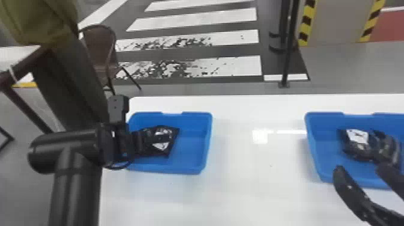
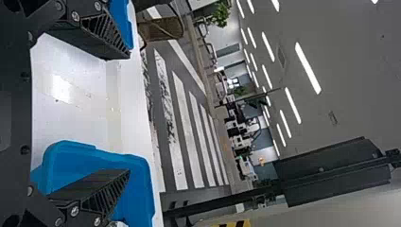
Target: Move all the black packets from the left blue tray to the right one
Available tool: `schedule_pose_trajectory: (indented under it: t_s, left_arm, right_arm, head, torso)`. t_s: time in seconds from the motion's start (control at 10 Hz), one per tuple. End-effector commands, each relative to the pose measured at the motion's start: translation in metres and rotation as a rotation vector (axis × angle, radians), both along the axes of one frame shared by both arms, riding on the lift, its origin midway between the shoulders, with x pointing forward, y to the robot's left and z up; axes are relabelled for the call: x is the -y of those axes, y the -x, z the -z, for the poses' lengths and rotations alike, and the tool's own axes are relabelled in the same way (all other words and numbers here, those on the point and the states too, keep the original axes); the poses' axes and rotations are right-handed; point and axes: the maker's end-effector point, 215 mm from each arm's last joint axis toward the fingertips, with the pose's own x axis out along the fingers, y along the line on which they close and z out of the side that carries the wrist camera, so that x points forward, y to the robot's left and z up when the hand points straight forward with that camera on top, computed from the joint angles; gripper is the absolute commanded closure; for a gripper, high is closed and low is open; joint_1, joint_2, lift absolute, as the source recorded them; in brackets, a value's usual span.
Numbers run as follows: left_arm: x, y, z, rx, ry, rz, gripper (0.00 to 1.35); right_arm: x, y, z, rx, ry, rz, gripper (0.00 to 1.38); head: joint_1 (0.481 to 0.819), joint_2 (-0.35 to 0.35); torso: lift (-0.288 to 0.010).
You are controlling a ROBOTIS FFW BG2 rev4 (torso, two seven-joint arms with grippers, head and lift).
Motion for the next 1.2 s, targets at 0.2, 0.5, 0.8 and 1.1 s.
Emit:
schedule_pose_trajectory:
  t_s: [0.2,0.5,0.8,1.1]
  left_arm:
    - [0.009,-0.008,0.023,-0.072,0.036,0.004,0.2]
    - [0.015,-0.007,0.029,-0.076,0.05,0.017,0.94]
    - [0.008,-0.01,0.033,-0.027,0.012,0.022,1.22]
    - [0.019,-0.003,0.012,0.085,0.037,0.06,1.21]
  right_arm:
    - [-0.001,0.0,0.005,-0.017,-0.022,-0.003,0.17]
    - [-0.002,0.001,0.011,-0.033,-0.045,-0.004,0.18]
    - [-0.003,0.003,0.017,-0.052,-0.069,-0.006,0.18]
    - [-0.008,-0.002,0.008,-0.034,-0.075,-0.026,0.18]
  head:
    - [0.695,0.208]
    - [0.695,0.198]
    - [0.695,0.2]
    - [0.695,0.204]
  torso:
    - [-0.14]
    - [-0.14]
    - [-0.14]
    - [-0.14]
